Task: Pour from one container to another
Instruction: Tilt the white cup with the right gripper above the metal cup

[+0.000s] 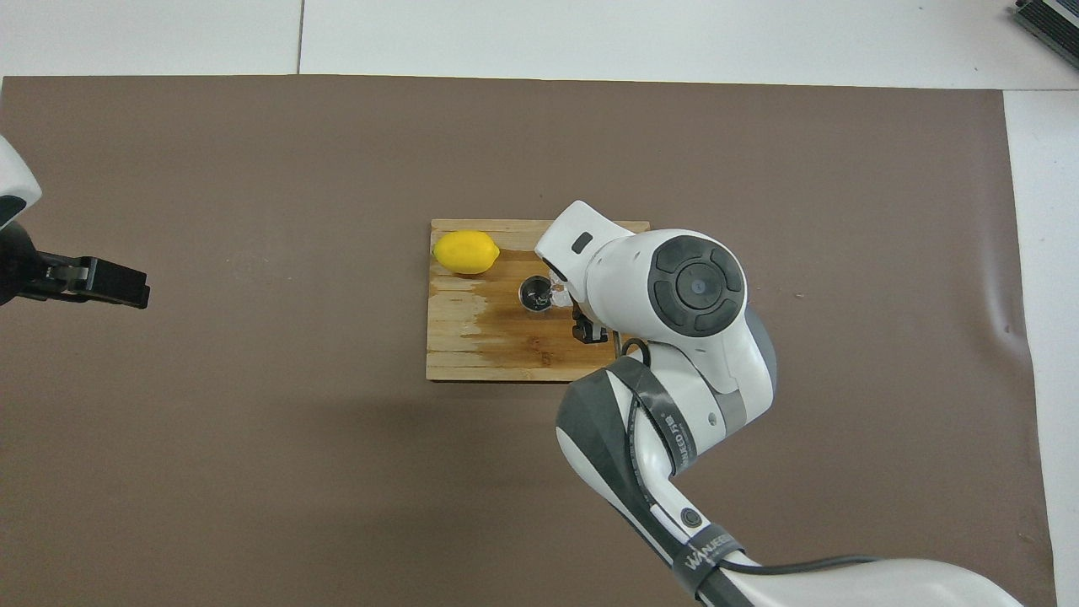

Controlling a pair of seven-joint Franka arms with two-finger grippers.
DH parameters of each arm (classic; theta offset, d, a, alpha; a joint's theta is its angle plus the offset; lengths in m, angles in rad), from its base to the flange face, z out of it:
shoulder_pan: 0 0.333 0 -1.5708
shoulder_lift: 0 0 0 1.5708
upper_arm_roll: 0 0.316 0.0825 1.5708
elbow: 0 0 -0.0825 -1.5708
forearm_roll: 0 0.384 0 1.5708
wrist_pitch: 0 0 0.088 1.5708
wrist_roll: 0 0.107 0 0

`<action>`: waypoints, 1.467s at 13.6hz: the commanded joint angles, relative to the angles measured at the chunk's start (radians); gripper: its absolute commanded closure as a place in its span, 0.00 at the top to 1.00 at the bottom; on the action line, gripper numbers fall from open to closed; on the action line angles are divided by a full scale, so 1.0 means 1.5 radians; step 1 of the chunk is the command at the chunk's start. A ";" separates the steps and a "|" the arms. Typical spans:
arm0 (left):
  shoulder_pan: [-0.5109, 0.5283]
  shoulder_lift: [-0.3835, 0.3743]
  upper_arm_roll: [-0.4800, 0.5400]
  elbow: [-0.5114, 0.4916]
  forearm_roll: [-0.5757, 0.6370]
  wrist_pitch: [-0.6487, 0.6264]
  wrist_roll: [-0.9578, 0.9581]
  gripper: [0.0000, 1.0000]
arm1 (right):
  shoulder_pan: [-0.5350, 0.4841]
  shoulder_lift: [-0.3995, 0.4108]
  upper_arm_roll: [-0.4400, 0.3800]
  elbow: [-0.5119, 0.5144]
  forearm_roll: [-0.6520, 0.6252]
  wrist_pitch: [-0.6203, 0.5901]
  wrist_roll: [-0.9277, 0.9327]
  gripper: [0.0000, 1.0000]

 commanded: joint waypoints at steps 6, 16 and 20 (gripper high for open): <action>0.006 -0.006 -0.004 -0.001 0.012 -0.008 0.006 1.00 | 0.006 -0.009 0.000 -0.001 -0.038 -0.012 0.029 0.00; 0.006 -0.006 -0.004 -0.001 0.012 -0.008 0.006 1.00 | 0.003 -0.009 0.004 0.000 -0.042 0.002 0.067 0.00; 0.006 -0.006 -0.004 -0.001 0.012 -0.008 0.006 1.00 | -0.004 -0.029 0.005 -0.001 0.018 0.017 0.053 0.00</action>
